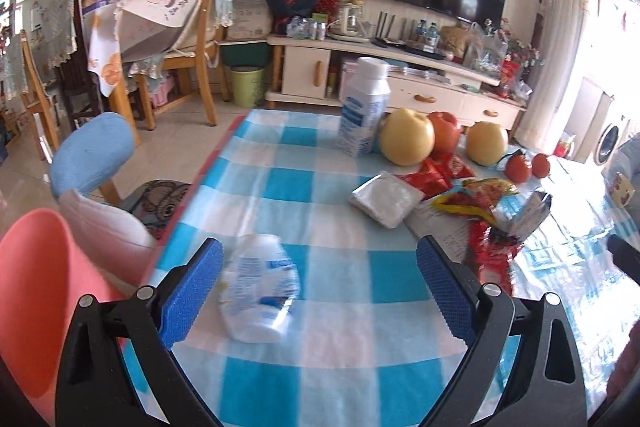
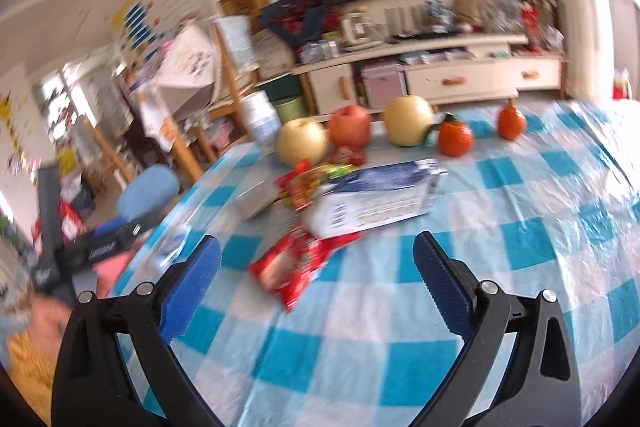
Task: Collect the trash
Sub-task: 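Move both tools back over the table toward the red snack wrappers, then grasp the red snack wrapper with the left tool while the right tool grasps the yellow wrapper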
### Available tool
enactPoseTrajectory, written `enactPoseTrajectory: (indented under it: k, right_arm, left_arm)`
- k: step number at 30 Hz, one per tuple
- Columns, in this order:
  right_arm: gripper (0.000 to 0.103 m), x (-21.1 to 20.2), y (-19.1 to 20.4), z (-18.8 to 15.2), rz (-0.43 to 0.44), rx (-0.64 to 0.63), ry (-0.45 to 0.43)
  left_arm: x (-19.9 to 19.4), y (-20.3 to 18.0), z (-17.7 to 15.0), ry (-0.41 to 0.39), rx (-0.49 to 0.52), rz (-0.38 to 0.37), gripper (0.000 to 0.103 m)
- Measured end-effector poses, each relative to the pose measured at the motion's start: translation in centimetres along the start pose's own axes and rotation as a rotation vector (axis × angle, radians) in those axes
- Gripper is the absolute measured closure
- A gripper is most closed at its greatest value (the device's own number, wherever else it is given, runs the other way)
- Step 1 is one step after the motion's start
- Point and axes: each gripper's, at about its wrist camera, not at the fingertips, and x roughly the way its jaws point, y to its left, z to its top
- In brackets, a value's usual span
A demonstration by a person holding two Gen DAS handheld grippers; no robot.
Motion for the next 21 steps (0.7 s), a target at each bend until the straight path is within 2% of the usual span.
enactPoseTrajectory:
  k: [5, 7, 8, 9, 10, 12, 16, 19, 21]
  right_arm:
    - [0.006, 1.9, -5.1, 2.0, -0.013, 0.123, -0.022]
    - [0.008, 2.8, -6.8, 2.8, -0.021, 0.149, -0.024]
    - [0.011, 3.3, -7.5, 3.3, -0.025, 0.153, -0.026]
    - [0.024, 3.8, -8.0, 3.9, -0.026, 0.149, -0.024]
    - [0.029, 4.4, -8.4, 4.6, -0.021, 0.137, -0.016]
    - [0.030, 5.2, -8.6, 5.8, -0.011, 0.103, -0.005]
    - [0.030, 8.1, -7.7, 8.1, 0.021, 0.012, 0.075]
    - [0.030, 11.7, -7.1, 10.0, 0.053, -0.027, 0.202]
    - [0.030, 14.1, -6.9, 11.2, 0.108, -0.031, 0.280]
  left_arm:
    - [1.2, -1.5, 1.0, -0.007, -0.031, -0.024, 0.007]
    - [2.3, -2.3, 1.6, 0.007, -0.050, -0.056, 0.007]
    - [3.0, -2.9, 2.0, 0.016, -0.054, -0.070, 0.007]
    - [3.5, -3.5, 2.3, 0.019, -0.047, -0.072, 0.007]
    - [4.1, -4.1, 2.7, 0.019, -0.035, -0.075, 0.007]
    - [5.4, -5.6, 3.8, 0.017, -0.004, -0.080, 0.007]
    - [8.6, -8.0, 5.7, 0.050, 0.030, -0.112, 0.007]
    - [11.7, -9.7, 6.6, 0.082, 0.079, -0.103, 0.007]
    - [13.8, -10.2, 6.9, 0.109, 0.096, -0.104, 0.007]
